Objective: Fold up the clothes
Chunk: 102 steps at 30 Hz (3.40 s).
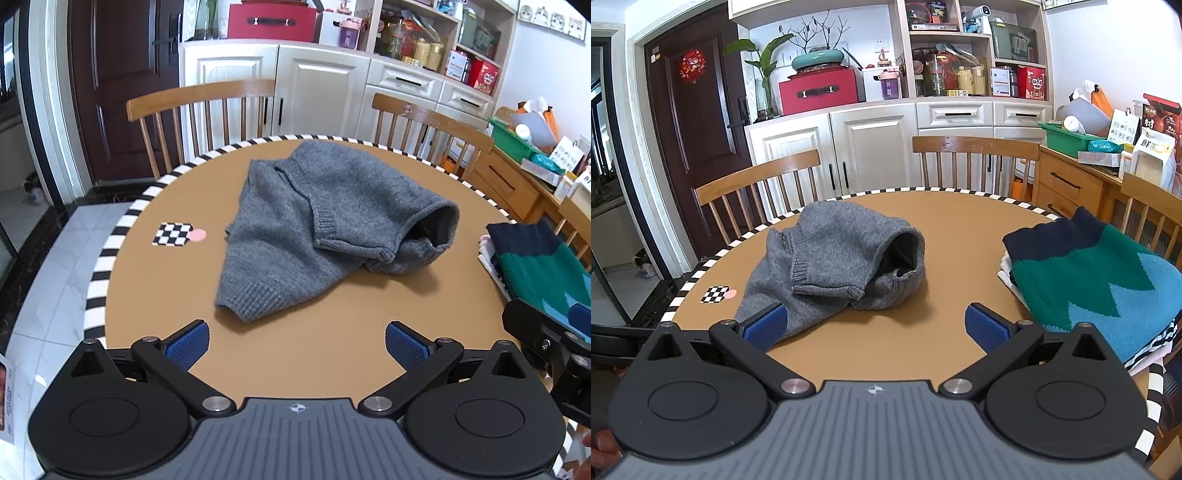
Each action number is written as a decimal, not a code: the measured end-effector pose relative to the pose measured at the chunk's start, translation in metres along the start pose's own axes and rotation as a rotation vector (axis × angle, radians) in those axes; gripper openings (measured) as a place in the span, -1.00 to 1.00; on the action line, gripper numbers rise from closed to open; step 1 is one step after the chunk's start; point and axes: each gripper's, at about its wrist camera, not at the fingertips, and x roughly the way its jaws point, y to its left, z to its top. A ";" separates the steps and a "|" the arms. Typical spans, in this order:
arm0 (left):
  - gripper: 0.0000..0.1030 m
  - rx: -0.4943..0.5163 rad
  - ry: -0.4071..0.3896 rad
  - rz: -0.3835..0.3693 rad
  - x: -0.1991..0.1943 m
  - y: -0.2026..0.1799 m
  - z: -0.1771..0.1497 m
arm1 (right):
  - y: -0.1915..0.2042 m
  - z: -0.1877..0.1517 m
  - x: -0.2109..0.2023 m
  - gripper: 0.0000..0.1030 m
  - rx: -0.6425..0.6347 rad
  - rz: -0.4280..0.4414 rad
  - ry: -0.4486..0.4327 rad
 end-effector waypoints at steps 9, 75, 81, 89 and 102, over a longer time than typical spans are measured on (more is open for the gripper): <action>0.99 0.030 -0.020 0.027 0.001 -0.012 -0.002 | -0.002 -0.001 0.004 1.00 0.008 0.002 0.009; 0.99 0.008 0.081 0.124 0.051 -0.010 0.002 | -0.047 0.000 0.063 0.99 -0.025 0.140 0.024; 0.92 0.166 0.022 0.174 0.068 -0.027 0.000 | -0.049 0.003 0.089 0.94 -0.105 0.176 0.039; 0.54 0.419 -0.087 0.073 0.096 -0.049 0.013 | -0.054 0.015 0.127 0.62 -0.056 0.106 0.092; 0.31 0.953 -0.235 -0.098 0.164 -0.058 0.037 | -0.045 0.007 0.171 0.50 0.088 -0.032 0.224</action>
